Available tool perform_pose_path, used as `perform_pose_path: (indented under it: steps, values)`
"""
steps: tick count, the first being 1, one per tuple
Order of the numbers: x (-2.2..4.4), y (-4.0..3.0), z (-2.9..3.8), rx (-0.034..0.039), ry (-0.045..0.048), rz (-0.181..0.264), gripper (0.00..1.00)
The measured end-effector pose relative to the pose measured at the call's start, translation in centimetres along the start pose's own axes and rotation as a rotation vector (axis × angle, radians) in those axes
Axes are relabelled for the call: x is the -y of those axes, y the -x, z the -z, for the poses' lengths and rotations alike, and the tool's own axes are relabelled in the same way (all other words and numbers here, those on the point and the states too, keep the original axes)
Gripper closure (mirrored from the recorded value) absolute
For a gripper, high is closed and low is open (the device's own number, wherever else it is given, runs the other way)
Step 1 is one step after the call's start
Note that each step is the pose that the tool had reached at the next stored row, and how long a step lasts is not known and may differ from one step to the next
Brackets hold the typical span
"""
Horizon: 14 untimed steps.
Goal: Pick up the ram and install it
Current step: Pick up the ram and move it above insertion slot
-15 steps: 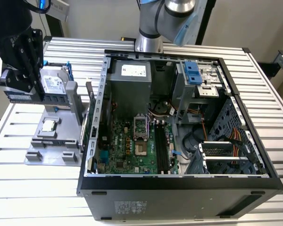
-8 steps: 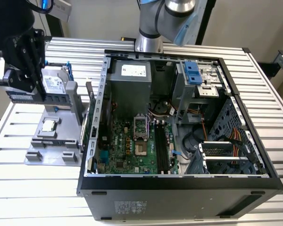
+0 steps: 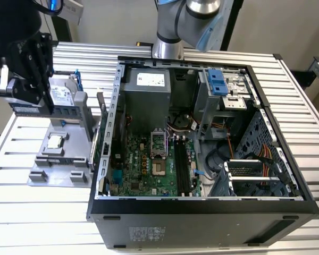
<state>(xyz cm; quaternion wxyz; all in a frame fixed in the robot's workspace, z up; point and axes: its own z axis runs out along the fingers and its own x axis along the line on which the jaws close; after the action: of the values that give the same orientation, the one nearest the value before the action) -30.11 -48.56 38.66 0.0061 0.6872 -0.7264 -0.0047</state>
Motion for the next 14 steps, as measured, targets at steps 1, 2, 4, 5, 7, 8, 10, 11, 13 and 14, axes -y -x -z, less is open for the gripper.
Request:
perform_pose_path:
  steps: [1, 2, 4, 5, 7, 8, 10, 11, 13, 14]
  values:
    - [0.04, 0.0, 0.0, 0.0, 0.0, 0.0, 1.0]
    - [0.08, 0.01, 0.0, 0.0, -0.0001, 0.0, 1.0]
    - [0.17, 0.01, 0.0, 0.0001, -0.0001, 0.0, 1.0]
    - [0.21, 0.01, 0.0, 0.0, 0.0, 0.0, 1.0]
    - [0.29, 0.02, 0.0, 0.0, -0.0001, 0.0, 1.0]
    - [0.33, 0.02, 0.0, 0.0, -0.0001, 0.0, 1.0]
    - [0.42, 0.02, 0.0, 0.0, 0.0, 0.0, 1.0]
    - [0.47, 0.03, 0.0, 0.0001, -0.0001, 0.0, 1.0]
    - [0.56, 0.03, 0.01, 0.0, 0.0, 0.0, 1.0]
    - [0.59, 0.03, 0.01, 0.0, -0.0001, 0.0, 1.0]
